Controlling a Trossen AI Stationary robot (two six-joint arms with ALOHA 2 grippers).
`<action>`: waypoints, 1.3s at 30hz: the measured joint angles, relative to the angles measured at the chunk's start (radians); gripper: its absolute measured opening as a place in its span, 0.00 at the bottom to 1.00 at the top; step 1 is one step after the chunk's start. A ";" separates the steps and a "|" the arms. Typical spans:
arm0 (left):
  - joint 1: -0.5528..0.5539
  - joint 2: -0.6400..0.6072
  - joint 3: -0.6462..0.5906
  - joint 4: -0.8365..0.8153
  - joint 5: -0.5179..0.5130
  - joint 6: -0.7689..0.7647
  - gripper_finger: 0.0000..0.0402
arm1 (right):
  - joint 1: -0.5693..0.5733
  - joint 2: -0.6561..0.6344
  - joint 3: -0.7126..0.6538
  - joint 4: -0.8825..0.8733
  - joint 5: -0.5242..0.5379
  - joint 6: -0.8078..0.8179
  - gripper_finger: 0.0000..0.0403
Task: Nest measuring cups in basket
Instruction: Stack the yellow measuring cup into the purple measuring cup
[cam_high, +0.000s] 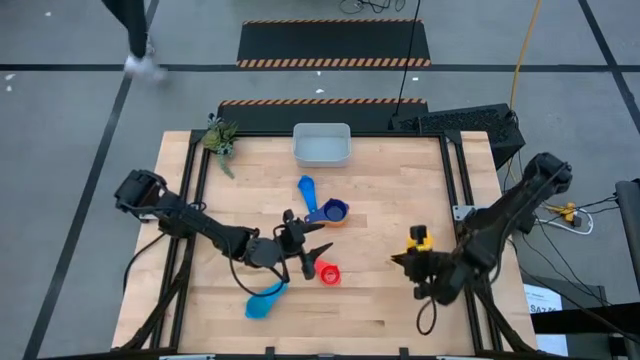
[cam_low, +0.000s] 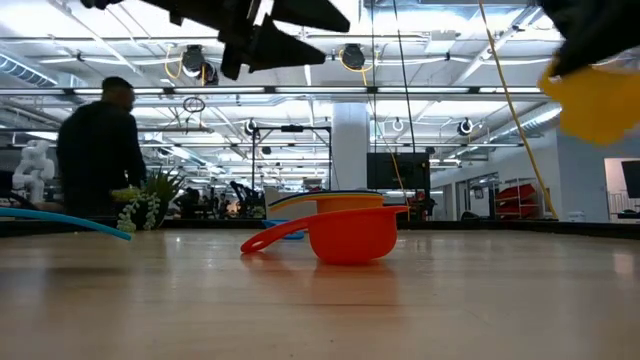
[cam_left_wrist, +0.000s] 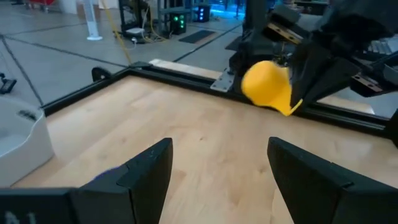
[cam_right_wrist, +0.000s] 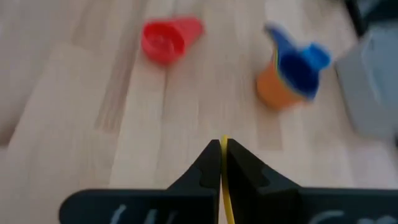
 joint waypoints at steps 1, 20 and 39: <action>0.002 0.002 0.009 -0.004 0.002 0.011 0.66 | -0.027 -0.021 -0.009 0.046 -0.030 -0.070 0.00; 0.036 0.074 0.074 0.037 0.158 0.113 0.66 | -0.522 -0.210 -0.288 0.792 -0.579 -0.385 0.00; 0.209 0.225 0.073 0.331 0.343 0.259 0.66 | -0.678 -0.080 -0.288 1.227 -0.817 -0.360 0.00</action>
